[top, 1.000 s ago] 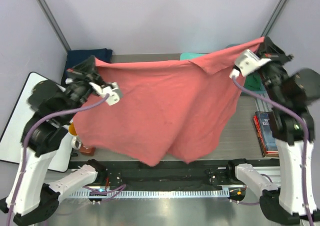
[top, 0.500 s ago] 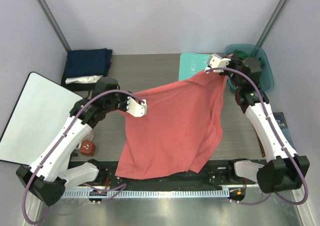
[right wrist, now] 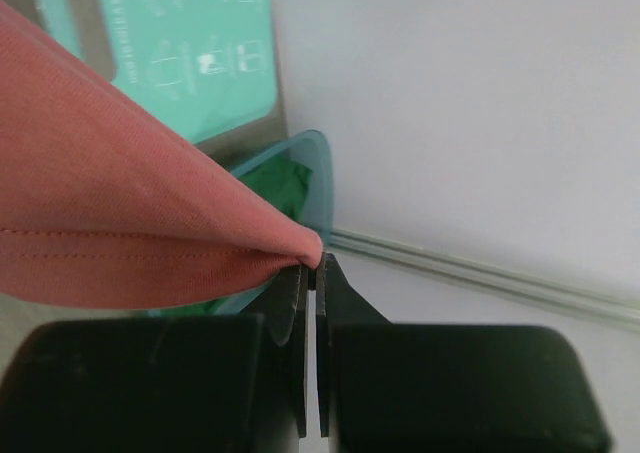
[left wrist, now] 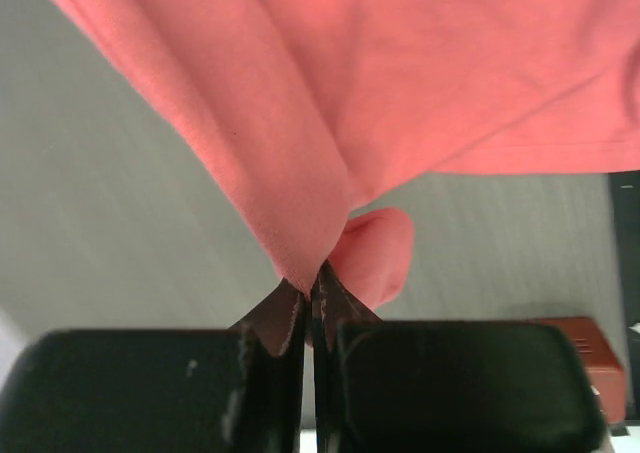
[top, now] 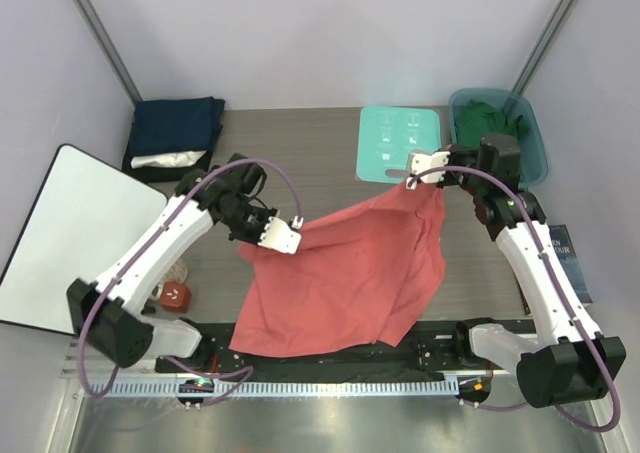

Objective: Fold and stack the t-shirts
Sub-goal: Flatten the tshirt out

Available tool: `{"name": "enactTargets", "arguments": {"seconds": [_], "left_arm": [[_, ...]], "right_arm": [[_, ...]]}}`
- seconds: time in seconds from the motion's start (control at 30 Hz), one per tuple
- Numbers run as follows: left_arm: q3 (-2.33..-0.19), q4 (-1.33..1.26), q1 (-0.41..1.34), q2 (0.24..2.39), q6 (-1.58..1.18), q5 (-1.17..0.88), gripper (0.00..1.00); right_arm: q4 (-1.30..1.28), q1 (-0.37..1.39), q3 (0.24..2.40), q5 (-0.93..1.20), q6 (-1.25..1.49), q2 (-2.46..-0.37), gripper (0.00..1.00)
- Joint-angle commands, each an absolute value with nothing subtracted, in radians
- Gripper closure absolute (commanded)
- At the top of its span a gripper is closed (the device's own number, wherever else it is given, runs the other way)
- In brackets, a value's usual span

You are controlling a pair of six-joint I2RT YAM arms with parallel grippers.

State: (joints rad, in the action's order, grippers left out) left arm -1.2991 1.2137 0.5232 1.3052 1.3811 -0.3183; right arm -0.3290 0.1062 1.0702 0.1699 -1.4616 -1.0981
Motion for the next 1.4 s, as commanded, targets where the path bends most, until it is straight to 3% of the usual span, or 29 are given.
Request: {"name": "enactTargets", "arguments": {"seconds": [0.0, 0.13, 0.17, 0.2, 0.23, 0.33, 0.4, 0.53, 0.8, 1.0, 1.37], "left_arm": [[-1.359, 1.548, 0.518, 1.417, 1.433, -0.465, 1.0], [-1.384, 1.603, 0.518, 1.52, 1.443, -0.517, 1.0], [-1.387, 1.618, 0.518, 1.555, 1.443, -0.523, 0.95], [-1.387, 1.623, 0.518, 1.569, 1.44, -0.522, 0.81], [-1.388, 1.643, 0.518, 1.583, 1.456, -0.517, 0.53], [-1.33, 1.609, 0.515, 1.598, 1.418, -0.482, 0.36], [-1.272, 1.554, 0.517, 1.566, 1.381, -0.459, 0.32], [-1.045, 1.273, 0.509, 1.454, 1.281, -0.379, 0.34], [-0.801, 0.993, 0.499, 1.298, 1.197, -0.313, 0.44], [-0.753, 0.818, 0.497, 1.204, 1.167, -0.287, 0.64], [-0.678, 0.787, 0.488, 0.985, 1.219, -0.37, 0.64]], "right_arm": [[-0.647, 0.121, 1.106, 0.236, -1.54, -1.078, 0.99], [-0.702, 0.138, 1.086, 0.224, -1.554, -1.088, 0.99], [-0.71, 0.143, 1.085, 0.215, -1.555, -1.089, 0.99], [-0.716, 0.144, 1.085, 0.21, -1.558, -1.097, 0.99], [-0.719, 0.144, 1.089, 0.206, -1.563, -1.101, 0.99], [-0.719, 0.144, 1.1, 0.18, -1.556, -1.124, 0.99], [-0.719, 0.144, 1.111, 0.167, -1.549, -1.141, 0.99], [-0.715, 0.147, 1.124, 0.16, -1.528, -1.158, 0.99], [-0.68, 0.176, 1.157, 0.121, -1.49, -1.189, 0.99], [-0.664, 0.209, 1.173, 0.091, -1.473, -1.212, 0.99], [-0.649, 0.213, 1.201, 0.072, -1.457, -1.246, 0.99]]}}
